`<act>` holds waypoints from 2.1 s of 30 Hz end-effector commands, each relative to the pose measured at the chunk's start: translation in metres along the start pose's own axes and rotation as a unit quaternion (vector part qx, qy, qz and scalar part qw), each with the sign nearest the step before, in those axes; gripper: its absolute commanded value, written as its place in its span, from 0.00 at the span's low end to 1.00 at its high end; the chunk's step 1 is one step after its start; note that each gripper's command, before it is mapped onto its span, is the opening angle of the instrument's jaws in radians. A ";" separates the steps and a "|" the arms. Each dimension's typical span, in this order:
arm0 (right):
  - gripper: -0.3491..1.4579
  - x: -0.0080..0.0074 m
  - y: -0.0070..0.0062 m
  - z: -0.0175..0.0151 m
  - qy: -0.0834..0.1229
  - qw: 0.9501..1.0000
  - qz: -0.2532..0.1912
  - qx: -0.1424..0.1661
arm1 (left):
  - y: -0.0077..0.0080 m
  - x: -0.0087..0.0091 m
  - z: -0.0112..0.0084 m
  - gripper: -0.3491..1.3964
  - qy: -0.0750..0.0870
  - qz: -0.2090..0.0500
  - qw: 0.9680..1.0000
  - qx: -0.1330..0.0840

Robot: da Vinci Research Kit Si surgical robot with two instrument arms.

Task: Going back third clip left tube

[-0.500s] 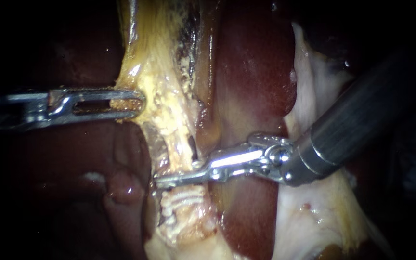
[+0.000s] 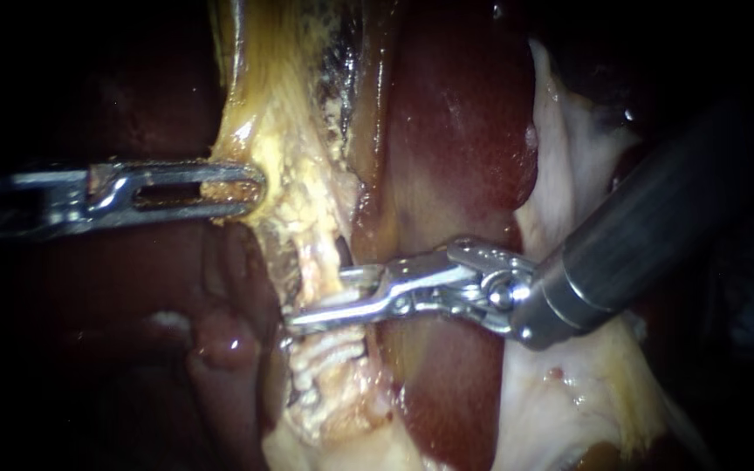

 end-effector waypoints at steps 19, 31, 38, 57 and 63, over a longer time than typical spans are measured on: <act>0.52 0.0010 -0.0010 -0.0075 -0.005 0.991 -0.136 -0.002 | 0.0000 0.0000 -0.0001 0.00 0.000 0.000 1.000 0.001; 0.52 0.0039 -0.0023 -0.0127 -0.002 0.987 -0.162 -0.009 | 0.0000 -0.0001 -0.0002 0.00 0.001 0.000 1.000 0.001; 0.52 0.0036 -0.0024 -0.0124 0.000 0.987 -0.163 -0.012 | 0.0000 -0.0001 -0.0002 0.00 0.001 0.000 1.000 0.001; 0.52 0.0056 -0.0046 -0.0129 0.000 0.981 -0.192 -0.005 | -0.0001 -0.0001 -0.0003 0.00 0.001 0.000 1.000 0.001; 0.52 0.0068 -0.0054 -0.0138 0.000 0.977 -0.212 -0.003 | -0.0001 0.0001 -0.0001 0.00 0.001 0.000 1.000 0.001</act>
